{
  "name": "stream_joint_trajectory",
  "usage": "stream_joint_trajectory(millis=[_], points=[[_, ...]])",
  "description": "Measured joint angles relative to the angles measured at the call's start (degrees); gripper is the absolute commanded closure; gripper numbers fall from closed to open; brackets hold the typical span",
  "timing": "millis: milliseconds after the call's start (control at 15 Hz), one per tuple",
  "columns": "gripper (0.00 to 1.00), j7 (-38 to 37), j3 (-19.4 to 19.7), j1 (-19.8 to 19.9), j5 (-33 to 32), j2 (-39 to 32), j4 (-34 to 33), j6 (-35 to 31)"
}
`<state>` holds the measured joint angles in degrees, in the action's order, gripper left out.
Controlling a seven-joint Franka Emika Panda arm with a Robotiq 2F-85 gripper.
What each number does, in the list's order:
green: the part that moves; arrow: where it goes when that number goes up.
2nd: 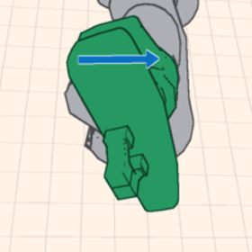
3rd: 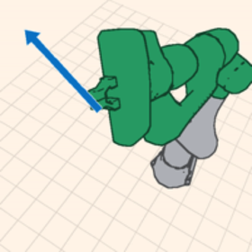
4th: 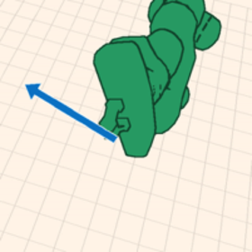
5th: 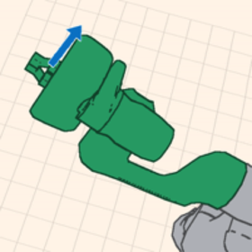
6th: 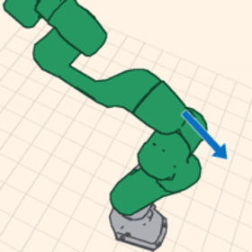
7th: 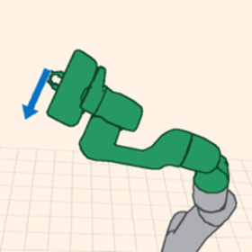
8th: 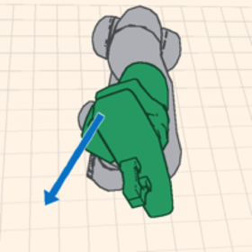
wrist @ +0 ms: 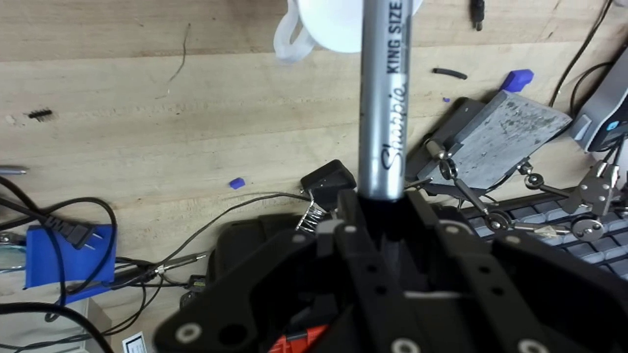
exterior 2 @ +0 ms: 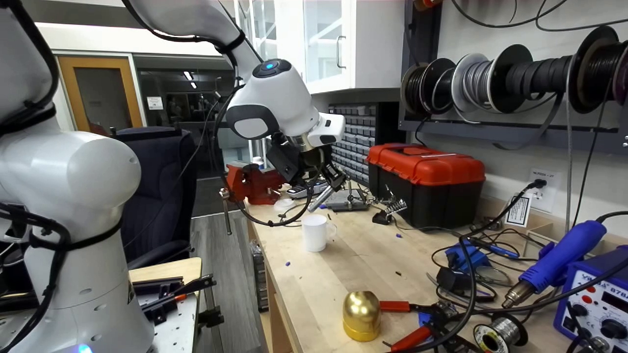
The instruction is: Place the black marker inside the white mug
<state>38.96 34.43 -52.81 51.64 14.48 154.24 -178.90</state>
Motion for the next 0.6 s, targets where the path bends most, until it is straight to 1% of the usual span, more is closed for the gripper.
stream_joint_trajectory(millis=[333,600], points=[[0.94,3.9,3.4,-5.3,0.6,0.0,-0.3,-1.3],[0.94,6.0,5.8,-9.9,0.7,0.0,-0.3,-5.3]])
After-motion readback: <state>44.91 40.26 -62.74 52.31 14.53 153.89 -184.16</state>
